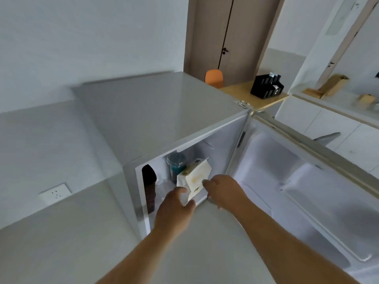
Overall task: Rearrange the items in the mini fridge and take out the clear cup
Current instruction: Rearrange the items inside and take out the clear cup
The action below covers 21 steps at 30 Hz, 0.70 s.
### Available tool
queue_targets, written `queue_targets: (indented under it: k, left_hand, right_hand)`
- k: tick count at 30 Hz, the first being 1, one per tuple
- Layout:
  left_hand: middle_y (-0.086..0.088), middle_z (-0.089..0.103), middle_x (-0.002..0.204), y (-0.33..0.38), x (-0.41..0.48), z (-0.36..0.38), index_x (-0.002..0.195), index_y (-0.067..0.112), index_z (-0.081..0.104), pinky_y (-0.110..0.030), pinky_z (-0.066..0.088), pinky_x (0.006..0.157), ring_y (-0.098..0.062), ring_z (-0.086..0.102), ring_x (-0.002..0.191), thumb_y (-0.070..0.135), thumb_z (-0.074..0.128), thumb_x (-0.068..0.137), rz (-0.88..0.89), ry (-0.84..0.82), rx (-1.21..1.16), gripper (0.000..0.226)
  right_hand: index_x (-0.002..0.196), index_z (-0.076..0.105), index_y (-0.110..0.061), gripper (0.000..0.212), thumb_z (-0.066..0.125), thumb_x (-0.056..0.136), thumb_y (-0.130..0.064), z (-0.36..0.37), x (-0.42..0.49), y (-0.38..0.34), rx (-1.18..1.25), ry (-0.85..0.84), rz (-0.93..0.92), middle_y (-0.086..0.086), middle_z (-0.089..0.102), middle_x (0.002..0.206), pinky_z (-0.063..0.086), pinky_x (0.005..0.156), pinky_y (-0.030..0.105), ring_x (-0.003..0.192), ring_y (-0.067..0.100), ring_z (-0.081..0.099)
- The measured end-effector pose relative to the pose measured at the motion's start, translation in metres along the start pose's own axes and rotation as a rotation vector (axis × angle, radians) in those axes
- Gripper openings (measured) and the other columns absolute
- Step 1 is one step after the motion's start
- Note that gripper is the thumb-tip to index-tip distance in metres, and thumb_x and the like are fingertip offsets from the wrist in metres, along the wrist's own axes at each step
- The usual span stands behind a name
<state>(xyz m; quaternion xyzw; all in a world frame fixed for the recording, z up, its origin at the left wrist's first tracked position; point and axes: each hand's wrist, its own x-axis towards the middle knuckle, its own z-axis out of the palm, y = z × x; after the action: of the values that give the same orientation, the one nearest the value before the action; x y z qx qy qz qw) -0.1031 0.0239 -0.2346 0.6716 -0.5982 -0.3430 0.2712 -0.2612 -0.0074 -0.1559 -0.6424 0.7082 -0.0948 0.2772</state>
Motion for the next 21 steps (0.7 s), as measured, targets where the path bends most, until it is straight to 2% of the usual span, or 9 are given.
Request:
queue_targets:
  k: [3,6,8,10,13,15,16,18,21]
  left_hand:
    - [-0.004,0.060,0.146,-0.018,0.047,0.030,0.143,0.023,0.048,-0.039,0.053,0.097,-0.024,0.061,0.124,0.034,0.067,0.089,-0.213,0.076,-0.232,0.058]
    - [-0.010,0.060,0.143,-0.032,0.087,0.054,0.144,0.020,0.048,-0.045,0.053,0.099,-0.030,0.062,0.121,0.022,0.067,0.083,-0.330,0.147,-0.334,0.063]
    - [-0.012,0.057,0.147,-0.040,0.109,0.066,0.147,0.018,0.047,-0.043,0.050,0.102,-0.031,0.059,0.125,0.016,0.065,0.083,-0.370,0.165,-0.362,0.066]
    - [-0.011,0.053,0.152,-0.046,0.125,0.074,0.150,0.018,0.044,-0.040,0.046,0.104,-0.032,0.055,0.132,0.014,0.064,0.084,-0.391,0.179,-0.375,0.068]
    - [-0.008,0.062,0.142,-0.050,0.134,0.086,0.139,0.019,0.054,-0.033,0.046,0.089,-0.028,0.061,0.123,0.020,0.068,0.087,-0.360,0.179,-0.361,0.054]
    - [-0.006,0.074,0.120,-0.050,0.135,0.097,0.113,0.021,0.062,-0.031,0.053,0.080,-0.024,0.070,0.105,0.023,0.072,0.088,-0.336,0.115,-0.404,0.027]
    - [-0.005,0.077,0.109,-0.047,0.134,0.104,0.103,0.022,0.063,-0.036,0.058,0.082,-0.024,0.074,0.098,0.025,0.074,0.087,-0.345,0.063,-0.468,0.020]
    - [-0.002,0.079,0.097,-0.039,0.135,0.116,0.100,0.023,0.064,-0.049,0.062,0.089,-0.024,0.077,0.090,0.032,0.079,0.084,-0.399,-0.002,-0.638,0.023]
    - [0.001,0.079,0.091,-0.024,0.150,0.131,0.095,0.026,0.070,-0.052,0.061,0.092,-0.022,0.077,0.091,0.040,0.077,0.074,-0.411,0.019,-0.715,0.026]
  right_hand:
    - [0.101,0.061,-0.014,0.038,0.058,0.095,-0.052,0.026,0.068,-0.011,0.345,-0.104,0.276,0.009,0.074,0.089,0.064,0.053,0.035,0.067,0.023,0.074]
    - [0.090,0.056,-0.018,0.047,0.060,0.088,-0.065,0.048,0.126,-0.010,0.455,-0.166,0.373,0.010,0.071,0.087,0.060,0.047,0.035,0.068,0.028,0.075]
    - [0.088,0.056,-0.019,0.039,0.064,0.088,-0.057,0.058,0.153,-0.006,0.498,-0.182,0.397,0.008,0.068,0.084,0.060,0.046,0.034,0.065,0.029,0.074]
    - [0.097,0.056,-0.018,0.024,0.063,0.095,-0.041,0.063,0.169,0.001,0.520,-0.175,0.398,0.008,0.065,0.086,0.059,0.046,0.033,0.064,0.026,0.073]
    - [0.109,0.056,-0.018,0.013,0.051,0.103,-0.028,0.058,0.180,0.013,0.510,-0.164,0.362,0.013,0.067,0.087,0.062,0.047,0.037,0.060,0.027,0.074]
    - [0.118,0.052,-0.023,0.015,0.051,0.103,-0.023,0.050,0.180,0.023,0.376,-0.149,0.273,0.012,0.067,0.095,0.062,0.047,0.038,0.063,0.029,0.075]
    - [0.124,0.051,-0.024,0.022,0.052,0.102,-0.020,0.045,0.181,0.029,0.241,-0.124,0.206,0.011,0.066,0.102,0.062,0.048,0.038,0.067,0.030,0.075]
    - [0.129,0.050,-0.020,0.031,0.053,0.099,-0.015,0.037,0.187,0.036,-0.029,-0.052,0.078,0.010,0.064,0.114,0.065,0.059,0.042,0.079,0.031,0.073]
    - [0.129,0.052,-0.016,0.032,0.052,0.098,-0.011,0.035,0.206,0.039,-0.195,0.038,-0.028,0.014,0.063,0.120,0.056,0.070,0.038,0.093,0.033,0.067]
